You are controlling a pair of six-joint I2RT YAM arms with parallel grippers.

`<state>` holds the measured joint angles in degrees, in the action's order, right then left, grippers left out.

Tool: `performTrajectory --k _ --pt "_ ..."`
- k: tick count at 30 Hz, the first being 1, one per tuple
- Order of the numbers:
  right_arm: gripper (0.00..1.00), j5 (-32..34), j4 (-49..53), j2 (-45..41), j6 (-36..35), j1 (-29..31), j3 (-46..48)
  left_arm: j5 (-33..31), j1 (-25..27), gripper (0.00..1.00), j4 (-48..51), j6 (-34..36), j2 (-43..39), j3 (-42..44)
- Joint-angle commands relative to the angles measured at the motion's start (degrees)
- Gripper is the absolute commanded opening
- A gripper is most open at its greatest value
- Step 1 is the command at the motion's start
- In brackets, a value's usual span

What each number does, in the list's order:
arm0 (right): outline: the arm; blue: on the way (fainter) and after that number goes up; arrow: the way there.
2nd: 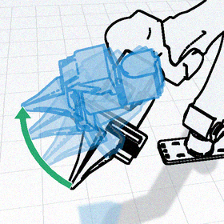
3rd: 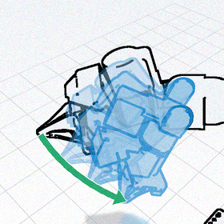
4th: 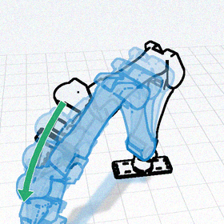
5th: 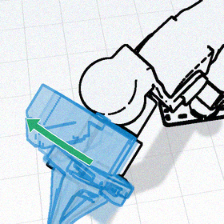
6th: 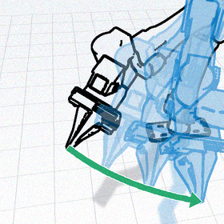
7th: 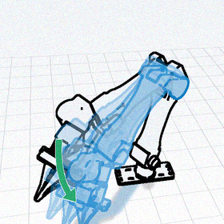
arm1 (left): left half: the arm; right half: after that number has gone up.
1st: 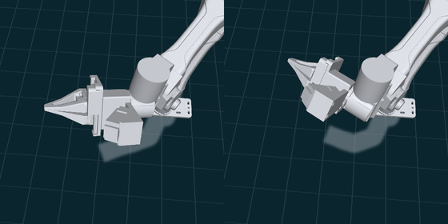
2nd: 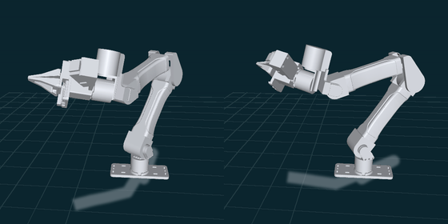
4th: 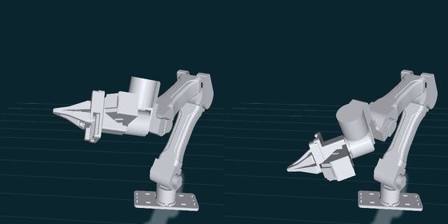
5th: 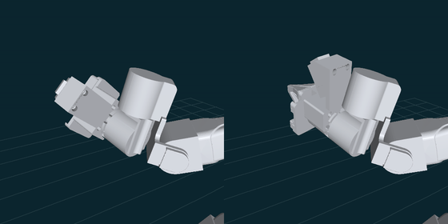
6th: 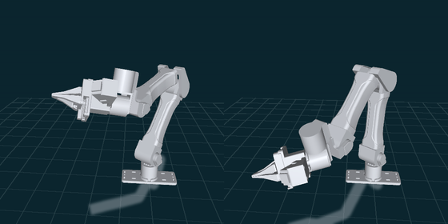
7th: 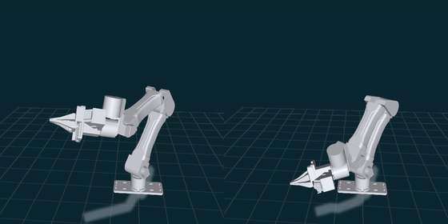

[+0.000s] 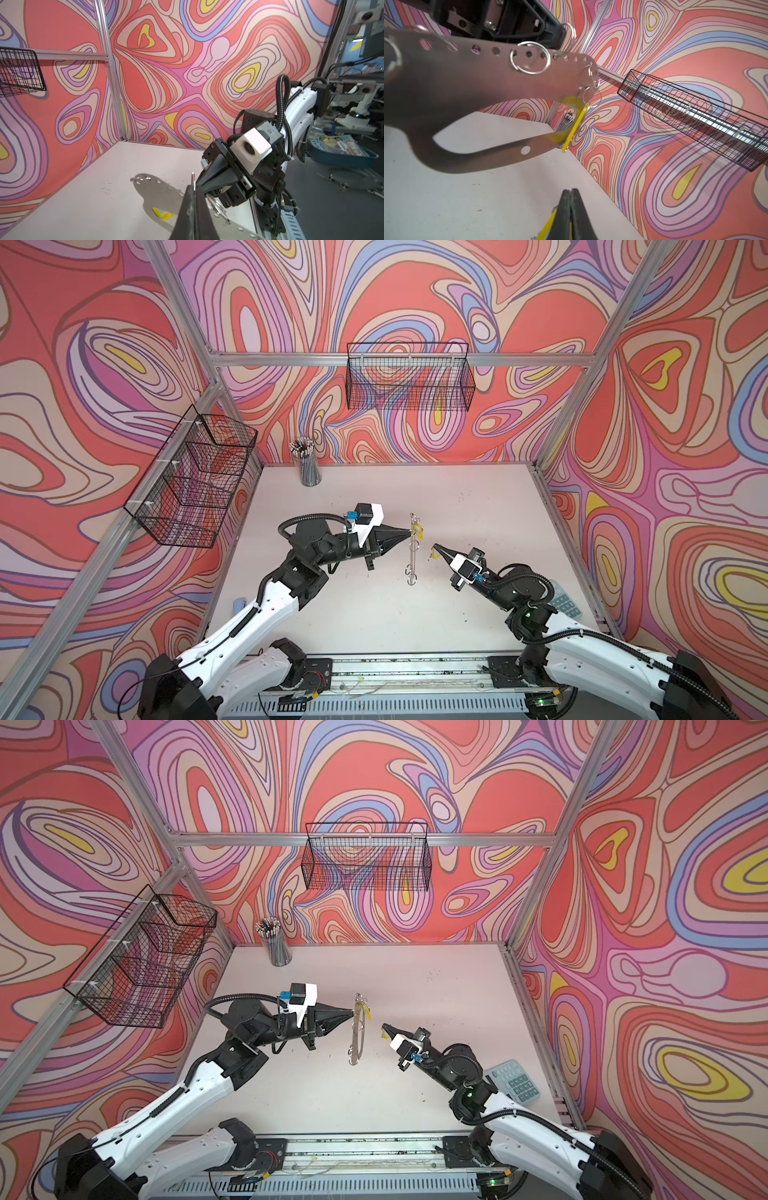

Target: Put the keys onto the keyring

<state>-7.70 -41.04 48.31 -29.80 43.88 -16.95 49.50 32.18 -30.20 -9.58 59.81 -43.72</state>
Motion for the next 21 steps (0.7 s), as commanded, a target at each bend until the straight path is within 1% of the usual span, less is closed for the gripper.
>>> performTrajectory --k 1,4,9,11,13,21 --pt "0.00 1.79 -3.85 0.22 1.57 0.24 0.54 5.11 -1.79 0.00 -13.95 -11.41 2.60 -1.80" --pt "0.00 1.83 -4.05 -0.23 1.92 0.24 0.69 7.40 -3.06 0.00 -20.36 -17.19 5.39 -1.98" --pt "0.00 2.07 -4.06 -0.98 2.29 0.24 0.95 10.24 -5.84 0.00 -36.08 -31.03 10.85 -2.27" --pt "0.00 2.05 -4.23 -0.97 2.41 0.20 0.99 11.82 -6.20 0.00 -39.47 -34.61 13.08 -3.16" --pt "0.00 1.96 -4.18 -0.85 2.43 0.24 1.01 12.52 -6.34 0.00 -41.12 -36.62 14.44 -3.71" --pt "0.00 2.10 -4.39 -0.72 2.29 0.17 0.95 14.69 -6.48 0.00 -42.09 -38.45 15.41 -4.51"
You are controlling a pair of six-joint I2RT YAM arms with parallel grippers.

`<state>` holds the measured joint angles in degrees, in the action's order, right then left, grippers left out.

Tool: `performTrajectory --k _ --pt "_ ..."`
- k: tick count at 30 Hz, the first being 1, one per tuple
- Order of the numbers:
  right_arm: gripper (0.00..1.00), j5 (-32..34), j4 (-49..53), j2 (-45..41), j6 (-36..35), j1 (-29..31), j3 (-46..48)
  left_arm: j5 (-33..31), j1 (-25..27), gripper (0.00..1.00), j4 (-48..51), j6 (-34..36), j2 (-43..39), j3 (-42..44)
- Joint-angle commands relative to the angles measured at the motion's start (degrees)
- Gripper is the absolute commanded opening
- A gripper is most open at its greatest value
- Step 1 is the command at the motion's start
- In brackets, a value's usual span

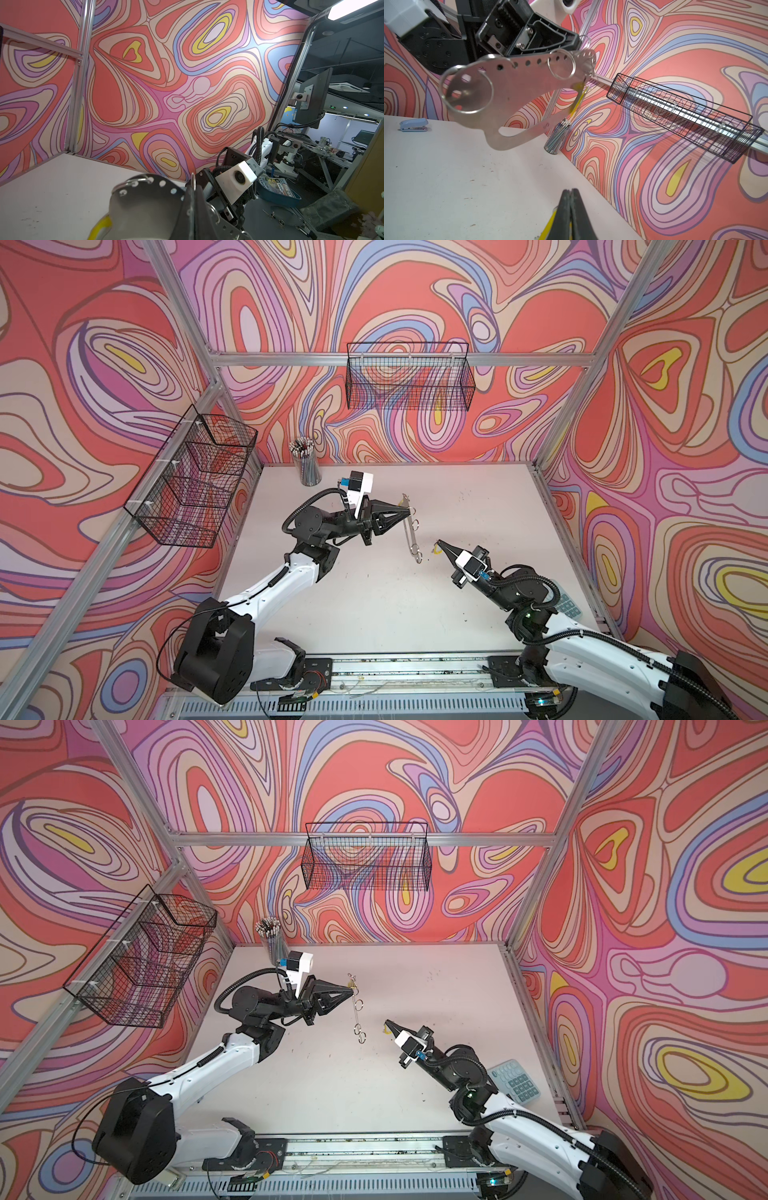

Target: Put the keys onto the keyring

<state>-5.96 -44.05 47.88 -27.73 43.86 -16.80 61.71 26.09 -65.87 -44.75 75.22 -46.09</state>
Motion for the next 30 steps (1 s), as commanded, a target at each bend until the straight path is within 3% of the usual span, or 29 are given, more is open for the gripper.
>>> performTrajectory --k 1,30 --pt "0.00 0.42 -1.51 -0.24 0.22 0.26 0.80 2.70 -0.48 0.00 -7.19 -4.23 0.25 -2.30" --pt "0.00 -1.37 -3.77 -0.59 -0.12 0.27 1.99 4.73 -0.46 0.00 -9.54 -7.99 1.07 -3.09"
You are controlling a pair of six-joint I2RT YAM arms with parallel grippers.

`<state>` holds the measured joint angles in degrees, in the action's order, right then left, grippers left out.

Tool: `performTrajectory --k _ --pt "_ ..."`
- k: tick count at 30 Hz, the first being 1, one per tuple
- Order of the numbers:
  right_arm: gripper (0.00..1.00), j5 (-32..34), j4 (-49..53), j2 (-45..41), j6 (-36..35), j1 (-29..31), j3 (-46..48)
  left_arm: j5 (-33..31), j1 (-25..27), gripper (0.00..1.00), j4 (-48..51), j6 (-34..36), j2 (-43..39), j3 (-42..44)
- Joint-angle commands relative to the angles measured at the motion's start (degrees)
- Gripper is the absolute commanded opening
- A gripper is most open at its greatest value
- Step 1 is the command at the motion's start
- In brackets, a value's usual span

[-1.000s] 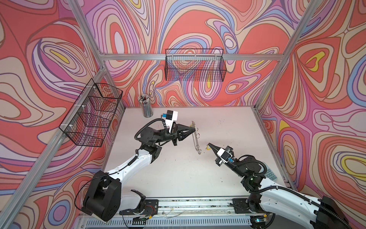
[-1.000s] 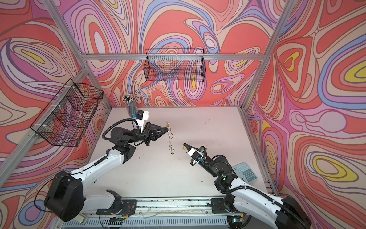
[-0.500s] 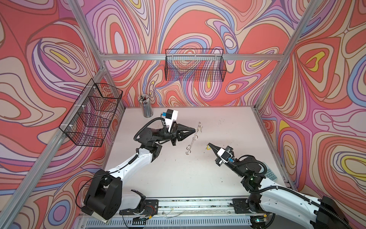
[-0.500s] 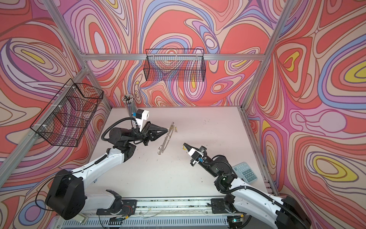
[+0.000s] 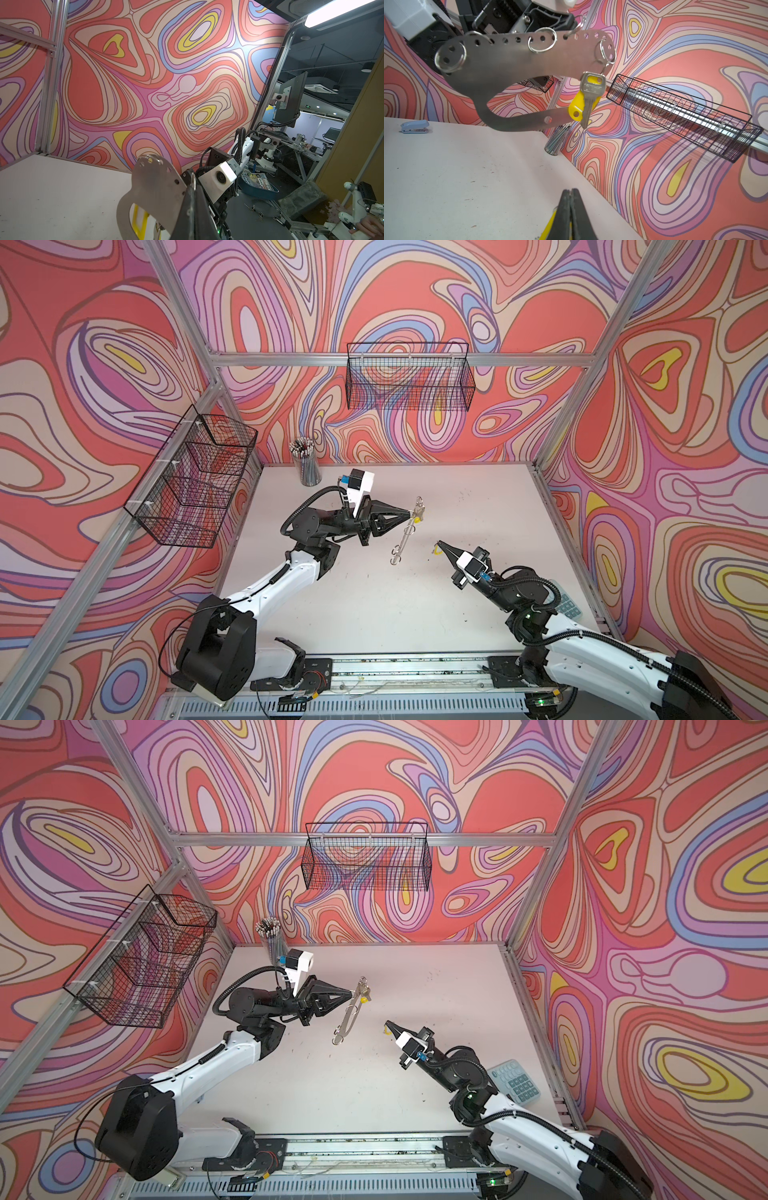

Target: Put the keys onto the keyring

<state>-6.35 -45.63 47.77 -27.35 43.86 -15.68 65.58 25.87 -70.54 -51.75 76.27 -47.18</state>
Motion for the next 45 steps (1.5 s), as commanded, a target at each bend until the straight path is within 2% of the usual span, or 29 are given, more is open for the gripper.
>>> performTrajectory --k 1,3,6,11,14,17,24,27,37,43,45 --pt "0.00 -1.23 -2.01 -0.56 -0.71 0.26 0.92 0.95 -0.21 0.00 -4.79 -0.79 0.02 -1.95" --pt "0.00 -0.12 -1.71 -0.66 0.95 0.31 0.42 1.26 -0.22 0.00 -3.09 0.53 -0.30 -1.85" --pt "0.00 1.92 5.12 -0.39 3.45 0.26 -3.16 1.74 -0.25 0.00 3.85 5.91 -1.89 -1.81" --pt "0.00 0.73 6.63 -0.30 4.91 0.26 -5.16 0.04 -0.29 0.00 24.46 21.90 -7.35 -1.78" --pt "0.00 0.08 8.31 -0.24 4.77 0.26 -6.77 -0.71 -0.19 0.00 30.69 27.91 -10.48 -1.10" --pt "0.00 -0.50 10.25 0.64 4.75 0.26 -8.85 -0.98 -0.25 0.00 30.21 27.92 -12.29 -0.10" --pt "0.00 -1.49 10.23 1.67 4.81 0.27 -9.99 0.19 -0.21 0.00 13.54 13.82 -8.33 0.04" --pt "0.00 -1.39 10.28 1.30 5.09 0.27 -9.80 0.50 -0.17 0.00 10.43 11.41 -6.94 -0.39" --pt "0.00 -1.37 10.83 0.28 4.42 0.26 -9.22 0.64 -0.29 0.00 10.90 12.64 -6.82 -0.36" --pt "0.00 -1.99 10.30 1.23 4.36 0.27 -9.34 0.29 -0.18 0.00 16.49 19.24 -9.07 -0.24" --pt "0.00 -1.85 10.22 1.35 4.29 0.26 -9.28 0.01 -0.20 0.00 18.42 23.93 -10.69 0.57"
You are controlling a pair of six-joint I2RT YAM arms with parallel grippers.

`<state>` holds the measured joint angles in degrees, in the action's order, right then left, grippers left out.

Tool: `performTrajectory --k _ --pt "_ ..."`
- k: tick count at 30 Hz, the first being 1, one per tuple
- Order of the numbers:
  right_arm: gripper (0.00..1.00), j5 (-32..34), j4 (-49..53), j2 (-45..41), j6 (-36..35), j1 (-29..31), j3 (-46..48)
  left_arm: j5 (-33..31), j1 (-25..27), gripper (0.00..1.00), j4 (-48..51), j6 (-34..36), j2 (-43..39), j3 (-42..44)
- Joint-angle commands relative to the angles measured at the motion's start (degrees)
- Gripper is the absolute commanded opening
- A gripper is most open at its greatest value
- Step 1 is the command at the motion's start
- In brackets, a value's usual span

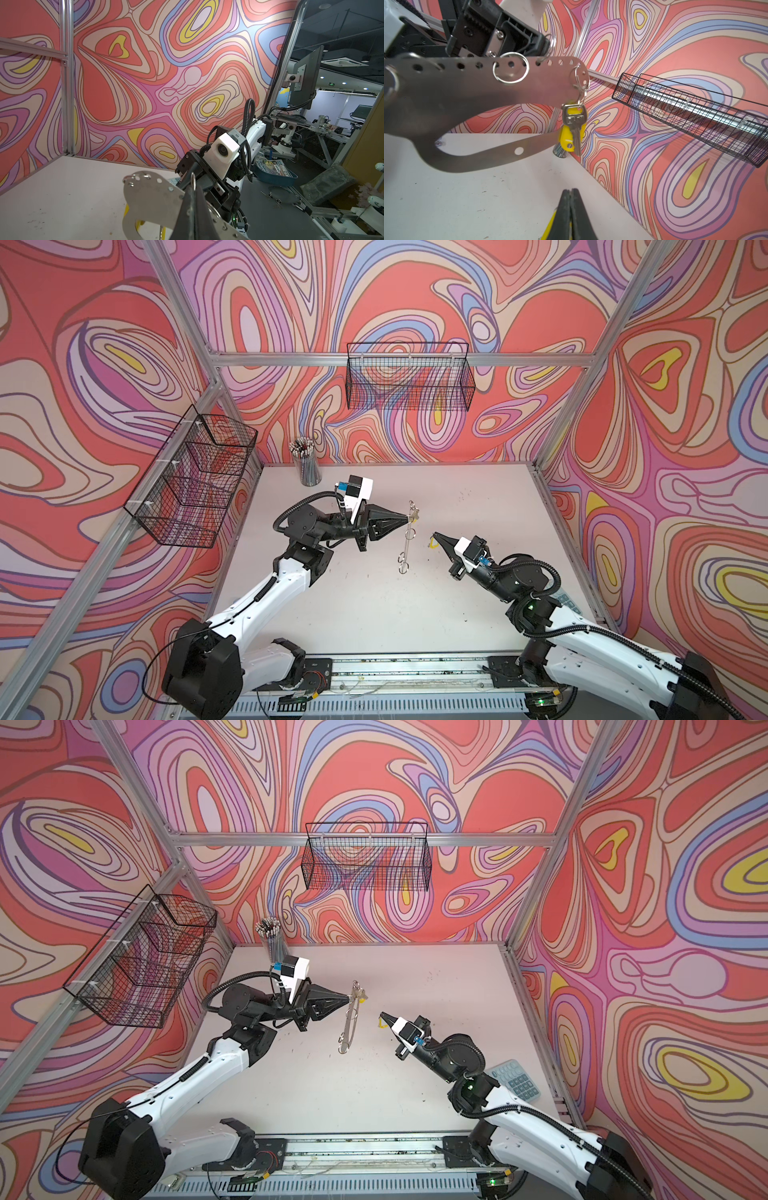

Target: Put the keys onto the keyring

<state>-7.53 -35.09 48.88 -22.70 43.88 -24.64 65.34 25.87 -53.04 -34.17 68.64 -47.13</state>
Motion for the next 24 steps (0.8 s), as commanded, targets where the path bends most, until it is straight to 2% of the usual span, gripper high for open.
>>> performTrajectory --k 1,7,11,14,19,24 --pt "0.00 -0.60 -0.32 0.25 -0.46 0.24 -0.32 -0.02 -0.20 0.00 2.65 9.27 -3.99 0.79" --pt "0.00 -0.46 -0.26 0.51 -0.55 0.24 -0.32 -5.61 1.37 0.00 26.13 34.24 -11.50 -0.37" --pt "0.00 -0.29 -0.28 0.76 -0.58 0.24 -0.30 -13.44 3.88 0.00 39.08 50.07 -15.58 -1.57" --pt "0.00 -0.34 -0.34 1.03 -0.58 0.23 -0.38 -19.15 5.77 0.00 42.53 57.84 -17.73 -1.44" --pt "0.00 -0.47 -0.14 1.43 -0.50 0.24 -0.76 -26.79 8.94 0.00 42.86 67.54 -20.32 0.19" --pt "0.00 -0.61 0.59 1.57 -0.43 0.23 -1.29 -30.16 10.23 0.00 42.37 71.93 -21.43 1.20"
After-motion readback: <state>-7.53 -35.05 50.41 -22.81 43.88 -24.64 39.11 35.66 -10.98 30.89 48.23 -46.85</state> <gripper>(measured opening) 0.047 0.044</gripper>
